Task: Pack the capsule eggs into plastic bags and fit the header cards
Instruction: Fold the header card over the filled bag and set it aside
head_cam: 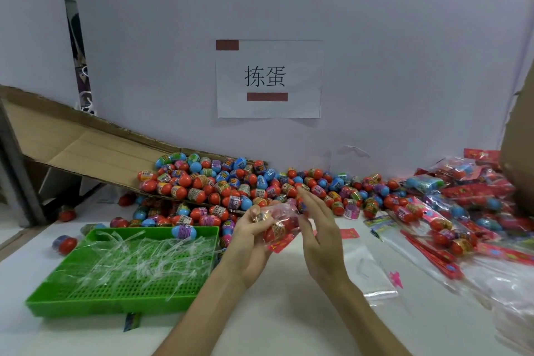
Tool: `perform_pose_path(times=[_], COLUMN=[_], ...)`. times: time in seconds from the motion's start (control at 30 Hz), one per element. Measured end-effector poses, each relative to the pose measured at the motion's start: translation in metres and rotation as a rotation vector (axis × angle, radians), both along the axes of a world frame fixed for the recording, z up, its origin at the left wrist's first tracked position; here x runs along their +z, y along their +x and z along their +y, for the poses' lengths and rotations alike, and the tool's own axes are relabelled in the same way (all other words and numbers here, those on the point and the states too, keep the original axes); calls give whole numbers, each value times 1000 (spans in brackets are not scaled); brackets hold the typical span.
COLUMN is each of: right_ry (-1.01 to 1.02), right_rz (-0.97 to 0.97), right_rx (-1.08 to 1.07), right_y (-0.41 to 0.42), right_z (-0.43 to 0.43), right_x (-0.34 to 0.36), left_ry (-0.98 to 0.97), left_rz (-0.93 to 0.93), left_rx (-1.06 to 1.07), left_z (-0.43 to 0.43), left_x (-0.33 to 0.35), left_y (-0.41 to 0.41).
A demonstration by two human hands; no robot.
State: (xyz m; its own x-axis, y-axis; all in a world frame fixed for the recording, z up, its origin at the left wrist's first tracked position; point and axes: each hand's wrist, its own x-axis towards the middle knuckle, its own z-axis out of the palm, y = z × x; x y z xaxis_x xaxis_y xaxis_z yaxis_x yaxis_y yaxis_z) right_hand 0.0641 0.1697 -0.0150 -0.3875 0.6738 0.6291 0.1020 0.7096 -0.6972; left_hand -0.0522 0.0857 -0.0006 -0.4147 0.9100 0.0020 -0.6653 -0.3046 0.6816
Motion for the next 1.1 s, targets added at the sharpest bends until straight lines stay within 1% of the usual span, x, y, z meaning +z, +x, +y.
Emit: perform_pose_path(times=[0.07,0.13,0.17,0.27,0.4,0.47,0.53,0.6,0.67,0.77,0.9,1.1], right_ry=[74,63,50,37,18,-6,-62,-166,-241,-287,-315,-340], right_rz=[-101,-237,-259,-207,-73,-20,19,48,57,65,61,79], right_rx=[157,270,304,325,253,250,257,260,263,264,260,290], right_y=[0,-3,-4,-4,-2,-2,-3,-2,0,3,4,7], right_z=[-4,-7,-8,-6,-3,-3,-1,2,7,11,11,13], right_x=[-3,-5,-5,-3,-2,-2,0,1,3,5,6,6], left_ry=[22,46,38,16,20,34,41,28,-7,-31,-25,7], left_rz=[6,-26,-39,-61,-107,-139,-150,-141,-135,-118,-83,-82], left_rx=[1,11,24,13,-11,-16,-24,-33,-35,-34,-40,-49], left_z=[0,1,1,0,-2,-3,-4,-4,-3,-2,-2,-1], left_x=[2,2,3,3,4,6,6,5,5,5,3,0], left_y=[-5,-10,-12,-13,-11,-11,-11,-11,-11,-8,-8,-7])
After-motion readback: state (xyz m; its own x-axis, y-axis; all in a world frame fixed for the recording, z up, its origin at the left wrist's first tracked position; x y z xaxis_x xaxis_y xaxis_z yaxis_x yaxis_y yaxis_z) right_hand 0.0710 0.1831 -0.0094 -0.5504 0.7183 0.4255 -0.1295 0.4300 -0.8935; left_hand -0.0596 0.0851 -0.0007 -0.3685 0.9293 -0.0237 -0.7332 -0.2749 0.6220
